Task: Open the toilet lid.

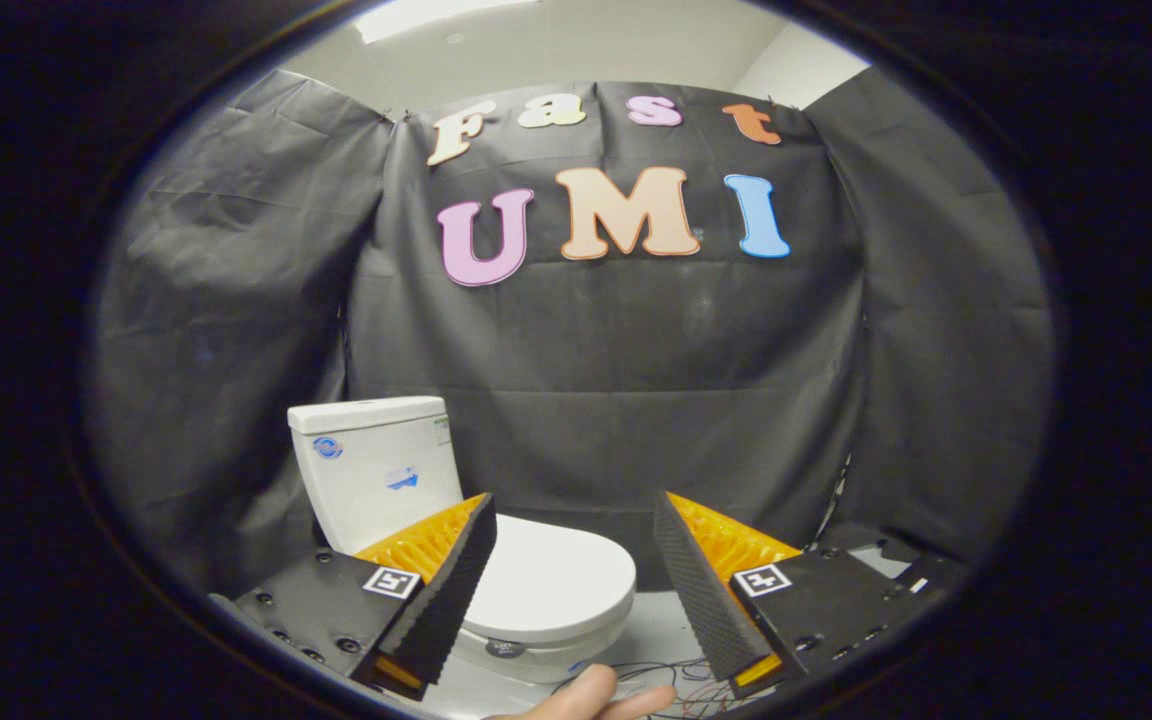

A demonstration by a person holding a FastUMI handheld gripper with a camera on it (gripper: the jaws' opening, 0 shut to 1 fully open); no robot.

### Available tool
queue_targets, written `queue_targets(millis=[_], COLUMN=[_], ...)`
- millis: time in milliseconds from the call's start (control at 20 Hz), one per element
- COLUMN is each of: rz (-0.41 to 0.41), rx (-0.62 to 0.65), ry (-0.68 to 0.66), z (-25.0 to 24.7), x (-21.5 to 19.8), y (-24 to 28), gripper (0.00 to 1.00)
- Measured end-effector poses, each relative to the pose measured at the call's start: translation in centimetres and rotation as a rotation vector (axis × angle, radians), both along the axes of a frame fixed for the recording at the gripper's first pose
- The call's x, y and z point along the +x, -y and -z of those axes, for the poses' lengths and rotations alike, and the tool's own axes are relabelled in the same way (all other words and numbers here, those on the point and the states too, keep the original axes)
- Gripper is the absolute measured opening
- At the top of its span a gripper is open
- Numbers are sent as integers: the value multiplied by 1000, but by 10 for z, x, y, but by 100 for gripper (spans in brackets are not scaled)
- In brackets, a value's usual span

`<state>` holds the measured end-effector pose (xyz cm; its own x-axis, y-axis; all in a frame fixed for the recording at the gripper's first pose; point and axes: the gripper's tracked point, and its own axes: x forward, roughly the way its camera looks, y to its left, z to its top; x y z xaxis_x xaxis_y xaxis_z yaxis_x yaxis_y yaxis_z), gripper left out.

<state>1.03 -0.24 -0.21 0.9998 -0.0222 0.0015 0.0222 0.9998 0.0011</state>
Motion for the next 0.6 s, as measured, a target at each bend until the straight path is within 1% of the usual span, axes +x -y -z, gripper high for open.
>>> queue_targets(millis=[100, 200, 250, 350, 450, 600], rz=[7, -18, -31, -34, -25, 8], rx=[4, 26, 49, 81, 77, 100], ry=[56, 90, 90, 31, -28, -34], z=[-12, -16, -10, 21, 47, 62], x=[16, 33, 38, 54, 59, 64], y=[1, -7, -11, -15, -16, -15], gripper=[98, 97, 97, 97, 97, 97])
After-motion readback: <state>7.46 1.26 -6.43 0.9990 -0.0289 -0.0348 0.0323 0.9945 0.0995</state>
